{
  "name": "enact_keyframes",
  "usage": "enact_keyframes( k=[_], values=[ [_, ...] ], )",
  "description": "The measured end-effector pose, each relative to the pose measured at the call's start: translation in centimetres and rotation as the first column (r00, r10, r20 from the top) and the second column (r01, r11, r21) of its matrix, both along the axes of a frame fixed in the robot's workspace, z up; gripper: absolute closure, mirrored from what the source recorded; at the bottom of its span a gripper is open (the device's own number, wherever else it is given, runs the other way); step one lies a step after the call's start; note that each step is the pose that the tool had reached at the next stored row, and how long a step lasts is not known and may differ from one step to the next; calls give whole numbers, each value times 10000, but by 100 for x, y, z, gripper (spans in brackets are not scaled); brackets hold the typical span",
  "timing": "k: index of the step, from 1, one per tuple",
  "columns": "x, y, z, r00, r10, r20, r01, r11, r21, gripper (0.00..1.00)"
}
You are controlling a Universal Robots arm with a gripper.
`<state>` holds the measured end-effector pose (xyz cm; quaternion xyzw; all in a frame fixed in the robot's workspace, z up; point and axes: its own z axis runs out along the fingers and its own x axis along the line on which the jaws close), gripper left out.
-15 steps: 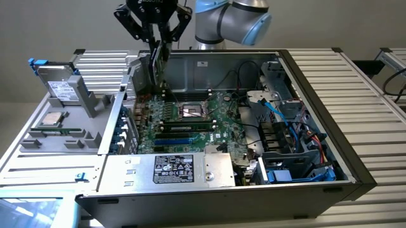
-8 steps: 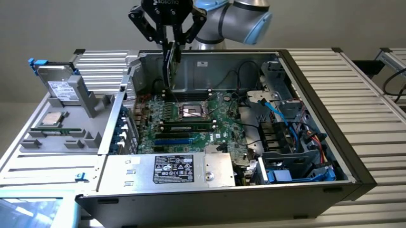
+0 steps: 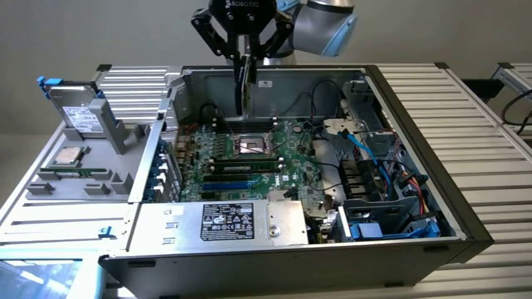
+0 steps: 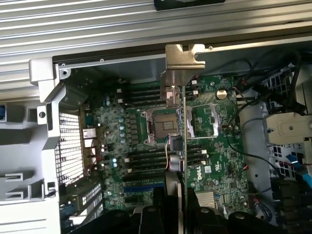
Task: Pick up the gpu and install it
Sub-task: 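Pick up the gpu and move the gpu toward the slot, then insert the gpu into the slot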
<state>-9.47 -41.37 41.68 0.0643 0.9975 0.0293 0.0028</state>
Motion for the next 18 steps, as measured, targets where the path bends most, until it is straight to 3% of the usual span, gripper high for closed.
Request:
enact_keyframes(
  k=[5,18],
  values=[
    [141,-4,-1,10000,-1,0,1,10000,-1,71],
    [146,-4,-2,10000,-1,-2,1,10000,5,71]
  ],
)
